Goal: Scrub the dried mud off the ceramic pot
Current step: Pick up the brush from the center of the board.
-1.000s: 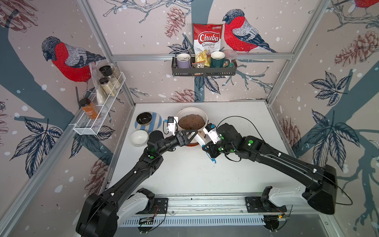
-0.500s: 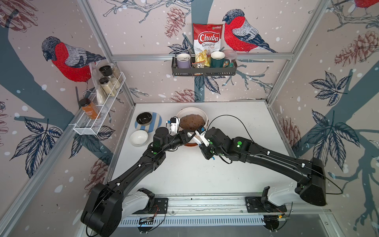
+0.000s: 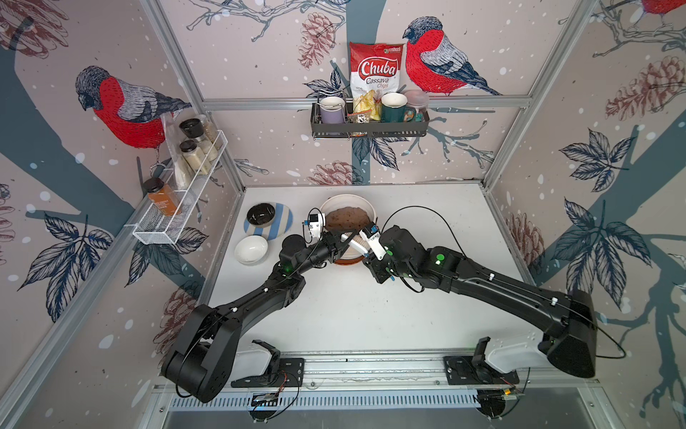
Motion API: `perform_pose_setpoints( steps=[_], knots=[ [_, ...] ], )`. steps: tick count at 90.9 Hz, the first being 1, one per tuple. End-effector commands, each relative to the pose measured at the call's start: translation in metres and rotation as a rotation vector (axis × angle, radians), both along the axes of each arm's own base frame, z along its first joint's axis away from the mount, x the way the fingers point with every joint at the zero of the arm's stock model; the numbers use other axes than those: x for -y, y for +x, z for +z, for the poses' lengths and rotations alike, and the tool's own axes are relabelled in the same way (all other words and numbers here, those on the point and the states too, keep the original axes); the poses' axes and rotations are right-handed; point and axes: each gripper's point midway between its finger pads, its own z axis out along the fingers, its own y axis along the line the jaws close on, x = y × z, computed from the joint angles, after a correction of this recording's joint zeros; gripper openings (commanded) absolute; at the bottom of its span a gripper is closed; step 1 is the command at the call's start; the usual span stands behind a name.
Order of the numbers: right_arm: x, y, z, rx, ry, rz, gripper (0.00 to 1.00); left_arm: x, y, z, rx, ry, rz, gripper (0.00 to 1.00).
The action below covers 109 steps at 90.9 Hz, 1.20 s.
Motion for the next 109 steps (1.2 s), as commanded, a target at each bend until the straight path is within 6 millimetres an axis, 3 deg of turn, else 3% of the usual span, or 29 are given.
perform_pose_setpoints(
  steps=[1, 26, 43, 55, 62, 67, 80, 91, 109],
  knots=[
    [-0.004, 0.001, 0.009, -0.002, 0.054, -0.004, 0.27, 0.0, 0.002, 0.012, 0.027, -0.034, 0.002, 0.18],
    [-0.001, 0.007, 0.019, 0.017, 0.103, -0.018, 0.3, 0.002, 0.005, 0.003, -0.014, -0.042, 0.0, 0.16],
    [-0.004, 0.008, 0.015, 0.013, 0.104, -0.012, 0.31, 0.004, 0.005, -0.001, -0.029, -0.038, -0.001, 0.16],
    [-0.006, 0.01, 0.009, 0.014, 0.083, -0.008, 0.15, 0.007, 0.006, -0.003, -0.047, -0.046, 0.0, 0.16],
    [-0.006, 0.012, 0.008, 0.018, 0.079, -0.012, 0.01, 0.01, 0.006, -0.003, -0.054, -0.055, -0.006, 0.16],
    [-0.005, 0.014, 0.007, 0.015, 0.076, -0.019, 0.0, 0.012, 0.006, -0.002, -0.058, -0.064, -0.012, 0.18],
    [0.002, 0.015, 0.001, -0.075, 0.076, -0.027, 0.0, 0.015, 0.005, 0.0, -0.058, -0.085, -0.033, 0.32],
    [0.016, 0.01, -0.004, -0.159, 0.104, -0.014, 0.0, 0.012, 0.003, 0.003, -0.051, -0.08, -0.046, 0.67],
    [0.041, -0.004, -0.009, -0.236, 0.105, 0.035, 0.0, 0.002, -0.001, 0.007, -0.02, 0.078, -0.041, 0.78]
  ],
)
